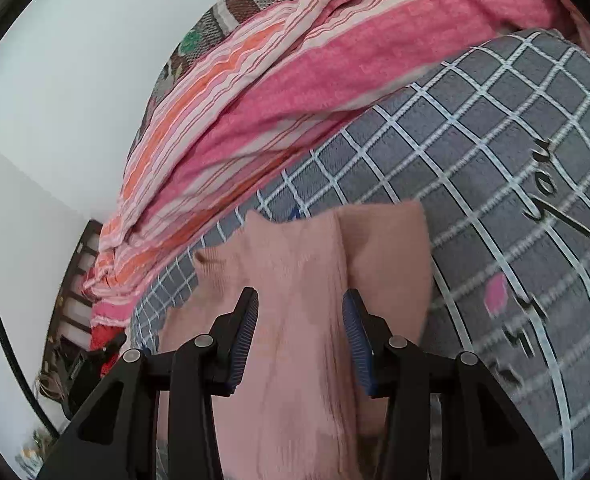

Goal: Fold small clothes

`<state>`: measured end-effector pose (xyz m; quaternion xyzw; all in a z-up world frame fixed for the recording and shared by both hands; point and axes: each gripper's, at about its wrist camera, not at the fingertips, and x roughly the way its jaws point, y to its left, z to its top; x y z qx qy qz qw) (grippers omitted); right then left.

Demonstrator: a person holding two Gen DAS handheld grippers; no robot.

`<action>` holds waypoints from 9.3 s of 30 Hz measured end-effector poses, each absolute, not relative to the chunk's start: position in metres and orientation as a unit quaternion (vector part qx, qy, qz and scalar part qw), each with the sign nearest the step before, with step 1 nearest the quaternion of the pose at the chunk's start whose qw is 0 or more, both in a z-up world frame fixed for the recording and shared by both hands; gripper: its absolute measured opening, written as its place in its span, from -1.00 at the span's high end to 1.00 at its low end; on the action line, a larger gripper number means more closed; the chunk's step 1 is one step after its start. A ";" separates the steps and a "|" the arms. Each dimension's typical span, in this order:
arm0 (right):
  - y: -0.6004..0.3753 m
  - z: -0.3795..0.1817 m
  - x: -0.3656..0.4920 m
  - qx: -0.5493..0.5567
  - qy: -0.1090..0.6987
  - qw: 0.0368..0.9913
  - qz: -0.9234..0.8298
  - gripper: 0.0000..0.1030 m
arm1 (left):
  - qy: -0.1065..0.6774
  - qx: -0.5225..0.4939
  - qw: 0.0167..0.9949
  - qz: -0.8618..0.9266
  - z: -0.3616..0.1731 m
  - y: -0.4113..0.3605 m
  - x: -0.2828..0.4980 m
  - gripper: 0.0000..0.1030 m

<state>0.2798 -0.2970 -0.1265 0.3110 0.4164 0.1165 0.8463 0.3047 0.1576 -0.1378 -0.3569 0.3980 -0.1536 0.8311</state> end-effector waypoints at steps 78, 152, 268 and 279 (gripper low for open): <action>-0.281 -0.124 0.198 0.107 0.410 0.905 0.023 0.27 | 0.394 -0.149 0.901 -0.102 -0.124 0.105 0.217 0.14; -0.124 -0.182 0.286 -0.045 0.472 0.881 0.002 0.17 | 0.384 -0.095 0.918 -0.001 -0.189 0.192 0.252 -0.29; -0.360 -0.120 0.007 0.121 0.351 0.928 -0.028 0.14 | 0.295 -0.224 0.924 -0.099 -0.061 -0.004 0.160 0.64; -0.392 -0.130 -0.007 0.138 0.368 0.917 -0.070 0.14 | 0.388 -0.057 0.900 -0.190 -0.125 -0.191 0.151 0.60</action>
